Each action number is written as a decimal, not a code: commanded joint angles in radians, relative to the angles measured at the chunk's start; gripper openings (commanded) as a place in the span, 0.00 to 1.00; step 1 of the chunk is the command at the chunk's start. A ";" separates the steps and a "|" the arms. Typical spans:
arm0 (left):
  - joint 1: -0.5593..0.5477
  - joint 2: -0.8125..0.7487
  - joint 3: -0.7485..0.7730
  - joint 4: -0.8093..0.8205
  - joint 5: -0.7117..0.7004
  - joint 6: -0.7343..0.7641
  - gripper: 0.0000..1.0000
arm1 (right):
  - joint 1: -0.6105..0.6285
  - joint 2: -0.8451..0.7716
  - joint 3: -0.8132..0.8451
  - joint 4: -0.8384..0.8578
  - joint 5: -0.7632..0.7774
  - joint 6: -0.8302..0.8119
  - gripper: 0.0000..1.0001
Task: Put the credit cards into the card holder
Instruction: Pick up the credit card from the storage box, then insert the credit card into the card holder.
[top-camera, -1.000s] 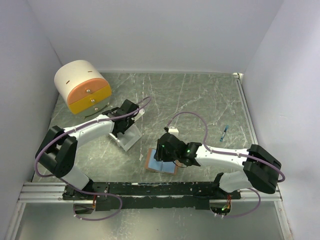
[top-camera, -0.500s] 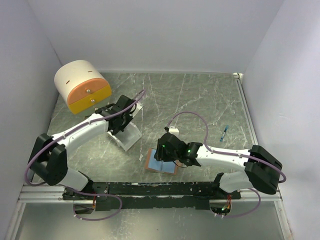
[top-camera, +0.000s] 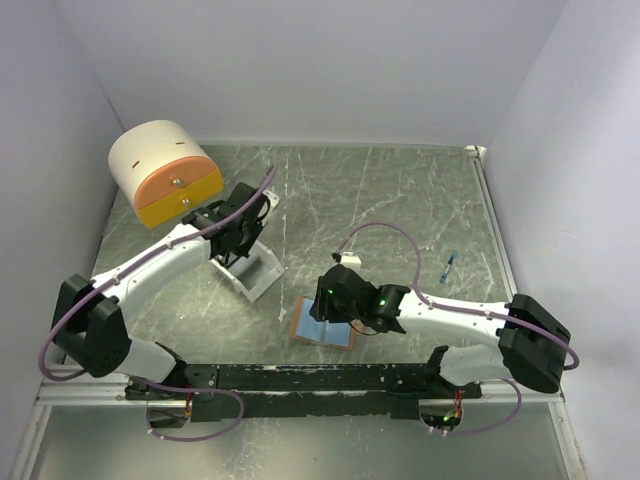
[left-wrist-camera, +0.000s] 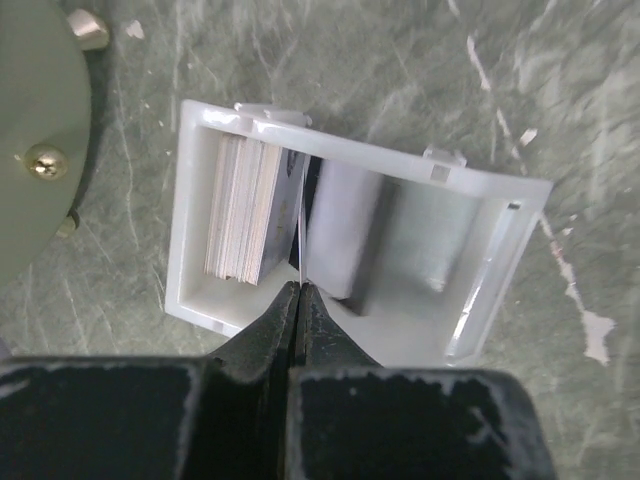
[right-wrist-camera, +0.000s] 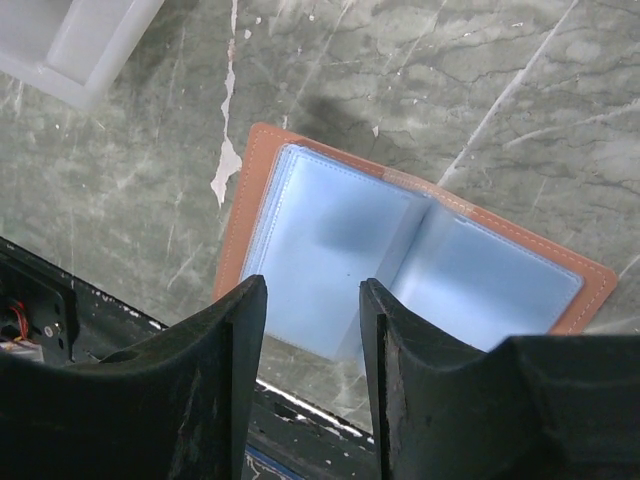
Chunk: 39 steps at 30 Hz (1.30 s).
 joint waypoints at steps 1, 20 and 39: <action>-0.005 -0.084 0.098 -0.063 0.027 -0.141 0.07 | 0.006 -0.010 0.014 -0.018 0.025 0.012 0.43; -0.005 -0.395 -0.205 0.188 0.799 -0.628 0.07 | 0.007 0.173 0.029 0.085 0.001 0.046 0.39; -0.142 -0.286 -0.473 0.596 0.874 -0.914 0.07 | 0.006 -0.080 -0.026 -0.162 0.097 0.086 0.34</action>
